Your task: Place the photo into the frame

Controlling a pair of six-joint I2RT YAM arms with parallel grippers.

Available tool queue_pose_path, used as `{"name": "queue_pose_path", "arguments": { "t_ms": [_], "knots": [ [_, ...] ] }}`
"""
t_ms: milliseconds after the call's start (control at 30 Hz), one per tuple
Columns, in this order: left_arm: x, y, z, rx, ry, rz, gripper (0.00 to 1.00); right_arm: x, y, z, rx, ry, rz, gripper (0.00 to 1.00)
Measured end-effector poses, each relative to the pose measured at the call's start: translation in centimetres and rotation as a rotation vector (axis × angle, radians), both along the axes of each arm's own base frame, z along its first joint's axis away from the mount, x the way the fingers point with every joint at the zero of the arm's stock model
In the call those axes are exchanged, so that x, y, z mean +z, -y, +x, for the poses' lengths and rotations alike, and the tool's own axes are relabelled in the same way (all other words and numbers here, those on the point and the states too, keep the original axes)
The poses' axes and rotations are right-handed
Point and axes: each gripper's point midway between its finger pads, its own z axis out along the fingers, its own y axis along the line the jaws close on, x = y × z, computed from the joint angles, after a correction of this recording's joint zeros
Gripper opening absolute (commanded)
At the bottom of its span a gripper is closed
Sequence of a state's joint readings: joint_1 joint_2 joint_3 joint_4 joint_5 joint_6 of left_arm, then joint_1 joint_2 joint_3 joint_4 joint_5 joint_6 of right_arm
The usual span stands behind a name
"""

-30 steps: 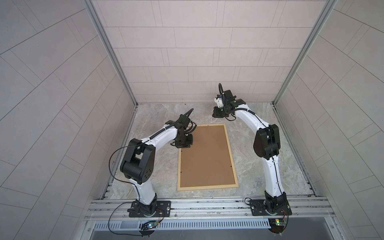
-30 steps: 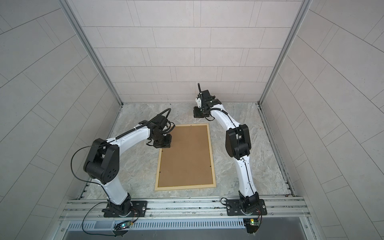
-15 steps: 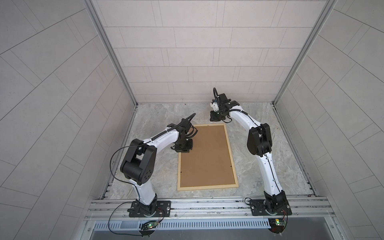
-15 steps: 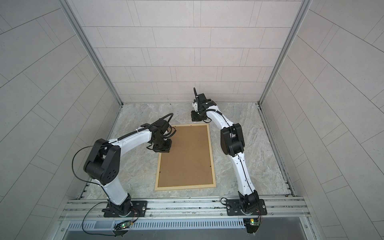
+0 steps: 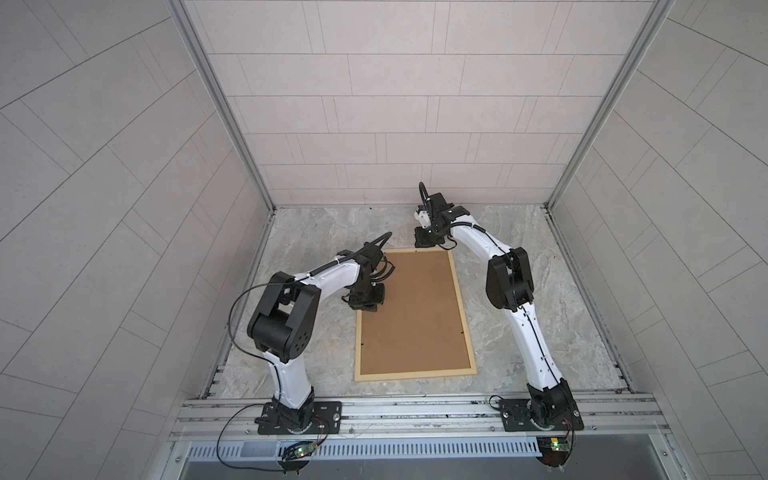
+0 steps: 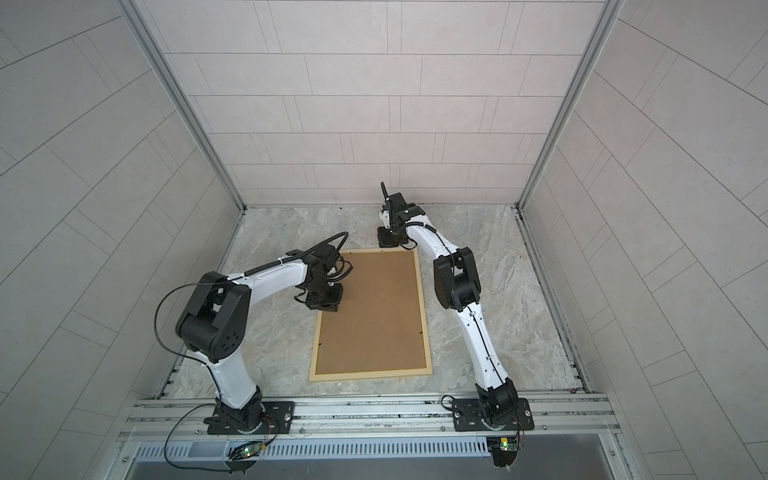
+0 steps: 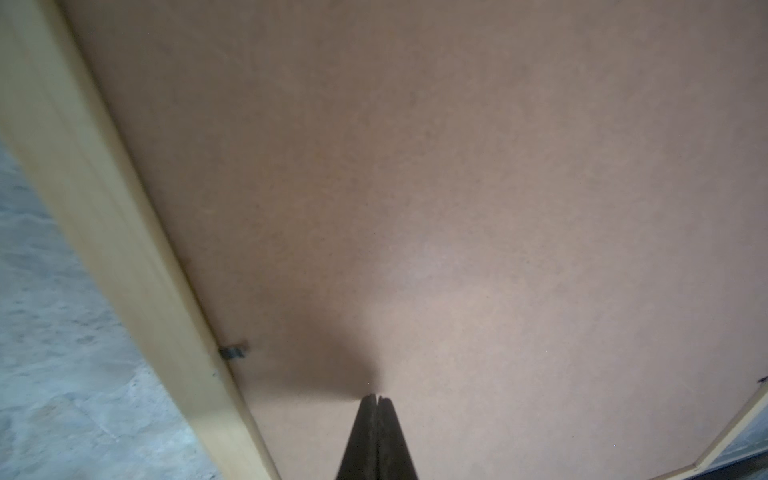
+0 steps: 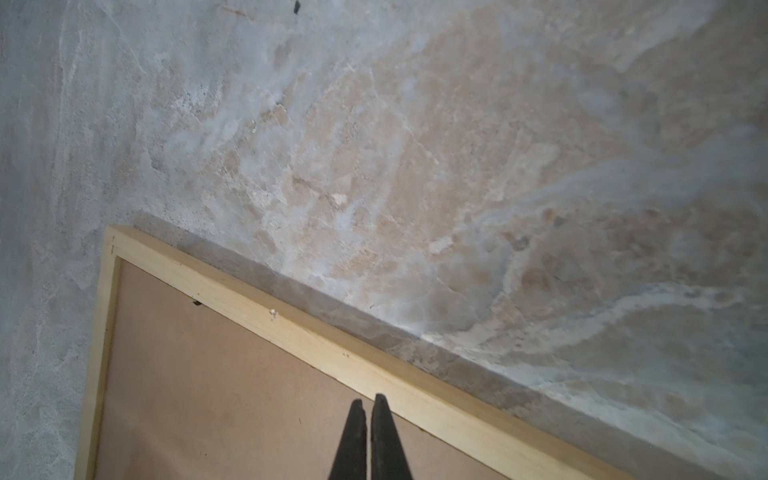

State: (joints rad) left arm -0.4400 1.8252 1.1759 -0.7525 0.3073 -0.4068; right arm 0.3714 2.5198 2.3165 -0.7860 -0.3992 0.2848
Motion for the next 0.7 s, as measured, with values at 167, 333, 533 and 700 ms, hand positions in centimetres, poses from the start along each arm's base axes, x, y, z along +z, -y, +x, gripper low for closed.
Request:
{"name": "queue_pose_path", "arguments": {
  "t_ms": [167,333,533,700],
  "knots": [
    [-0.2,0.0,-0.1,-0.008,-0.007,0.001,0.02,-0.6,-0.1,-0.1,0.001,-0.01,-0.005,0.0],
    [-0.2,0.0,-0.1,-0.009,-0.007,-0.002,0.02,-0.4,-0.2,0.5,-0.002,0.003,-0.006,0.0],
    [-0.2,0.1,-0.1,-0.016,-0.006,-0.003,0.02,-0.7,-0.1,0.7,-0.005,0.005,-0.012,0.0],
    [-0.2,0.1,-0.1,-0.019,-0.006,-0.004,0.02,-1.5,0.1,0.3,-0.007,-0.021,-0.028,0.0]
  ]
}}
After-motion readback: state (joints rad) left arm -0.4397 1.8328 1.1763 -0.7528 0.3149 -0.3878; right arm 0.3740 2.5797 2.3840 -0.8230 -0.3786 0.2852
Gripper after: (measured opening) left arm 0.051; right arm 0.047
